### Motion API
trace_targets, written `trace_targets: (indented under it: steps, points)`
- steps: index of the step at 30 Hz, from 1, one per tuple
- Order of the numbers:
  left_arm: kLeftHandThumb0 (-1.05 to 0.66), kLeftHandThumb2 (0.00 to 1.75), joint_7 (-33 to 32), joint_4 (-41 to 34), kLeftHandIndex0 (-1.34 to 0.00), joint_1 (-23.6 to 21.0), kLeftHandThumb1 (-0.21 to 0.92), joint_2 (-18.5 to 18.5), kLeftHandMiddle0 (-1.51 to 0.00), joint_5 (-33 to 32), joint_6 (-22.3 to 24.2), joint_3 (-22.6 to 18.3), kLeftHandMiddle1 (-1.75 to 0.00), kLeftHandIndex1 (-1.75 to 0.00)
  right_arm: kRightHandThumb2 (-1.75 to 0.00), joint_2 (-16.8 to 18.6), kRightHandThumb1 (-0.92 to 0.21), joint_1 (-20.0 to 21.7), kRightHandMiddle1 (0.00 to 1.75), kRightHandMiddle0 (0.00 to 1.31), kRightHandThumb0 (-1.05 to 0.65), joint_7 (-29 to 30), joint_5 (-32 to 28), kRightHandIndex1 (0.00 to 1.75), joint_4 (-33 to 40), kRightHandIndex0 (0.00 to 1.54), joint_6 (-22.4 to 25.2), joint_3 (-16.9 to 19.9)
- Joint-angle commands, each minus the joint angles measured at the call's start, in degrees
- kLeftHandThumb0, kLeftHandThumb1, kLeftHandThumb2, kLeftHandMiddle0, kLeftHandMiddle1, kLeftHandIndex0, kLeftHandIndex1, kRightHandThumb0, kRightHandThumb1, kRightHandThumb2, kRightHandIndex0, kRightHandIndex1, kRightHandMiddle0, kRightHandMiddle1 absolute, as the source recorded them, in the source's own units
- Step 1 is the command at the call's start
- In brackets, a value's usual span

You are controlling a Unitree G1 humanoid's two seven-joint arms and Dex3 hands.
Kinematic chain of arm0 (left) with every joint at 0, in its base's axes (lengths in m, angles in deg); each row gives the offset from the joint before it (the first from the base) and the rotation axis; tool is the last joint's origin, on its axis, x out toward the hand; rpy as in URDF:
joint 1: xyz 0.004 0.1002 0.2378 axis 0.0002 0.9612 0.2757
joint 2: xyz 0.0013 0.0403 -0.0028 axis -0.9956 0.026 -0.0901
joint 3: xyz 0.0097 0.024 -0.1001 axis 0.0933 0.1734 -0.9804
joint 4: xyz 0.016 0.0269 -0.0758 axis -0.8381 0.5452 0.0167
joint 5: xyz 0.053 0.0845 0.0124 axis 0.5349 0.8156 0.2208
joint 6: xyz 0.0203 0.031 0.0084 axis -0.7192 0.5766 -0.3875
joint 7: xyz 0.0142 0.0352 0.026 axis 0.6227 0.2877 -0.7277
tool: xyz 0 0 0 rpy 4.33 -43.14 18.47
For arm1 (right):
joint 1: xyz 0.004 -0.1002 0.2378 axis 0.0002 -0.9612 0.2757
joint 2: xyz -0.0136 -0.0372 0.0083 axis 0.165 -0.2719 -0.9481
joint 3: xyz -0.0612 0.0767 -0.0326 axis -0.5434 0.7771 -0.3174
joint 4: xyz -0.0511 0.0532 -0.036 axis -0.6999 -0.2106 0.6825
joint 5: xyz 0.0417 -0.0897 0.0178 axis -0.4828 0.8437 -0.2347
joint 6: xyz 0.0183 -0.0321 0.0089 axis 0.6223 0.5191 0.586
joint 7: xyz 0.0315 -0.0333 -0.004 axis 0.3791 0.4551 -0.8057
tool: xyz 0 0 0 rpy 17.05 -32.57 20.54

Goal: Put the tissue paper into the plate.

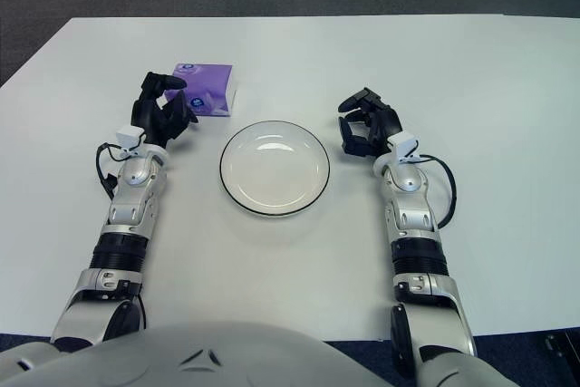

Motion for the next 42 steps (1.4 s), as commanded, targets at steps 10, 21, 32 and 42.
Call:
trace_targets:
  steps: [10,21,32,42]
  points:
    - [-0.37,0.79,-14.55,10.37,-0.33,8.27,0.71,-3.42,-0.74,17.58,-19.55,2.05,-1.75,-1.75,-1.09,3.27,-0.44,-6.64,1.48,0.45,-0.01,0.39,0.84,1.75,-5.2,0.56,0.55,-1.32]
    - [-0.38,0.79,-32.94,9.19,-0.35,6.46,0.7,-11.25,-0.76,38.1,-22.2,5.51,-1.75,-1.73,-1.09,3.14,-0.44,-6.7,1.49,0.45,-0.01,0.71,1.18,1.75,-5.13,0.56,0.58,-1.86]
    - [-0.38,0.71,-53.07,10.37,-0.39,3.34,0.73,-15.11,-0.77,49.19,-25.1,8.95,-1.75,-1.66,-1.09,3.15,-0.45,-6.58,1.49,0.44,-0.01,1.06,2.21,1.75,-5.15,0.56,0.89,-2.14]
    - [-0.23,0.34,-57.25,12.11,-0.41,-2.39,0.9,-22.0,-0.49,56.07,-23.97,14.3,-1.67,-1.46,-1.09,3.08,-0.45,-6.54,1.5,0.43,-0.01,1.29,2.55,1.75,-4.98,0.55,1.22,-2.46]
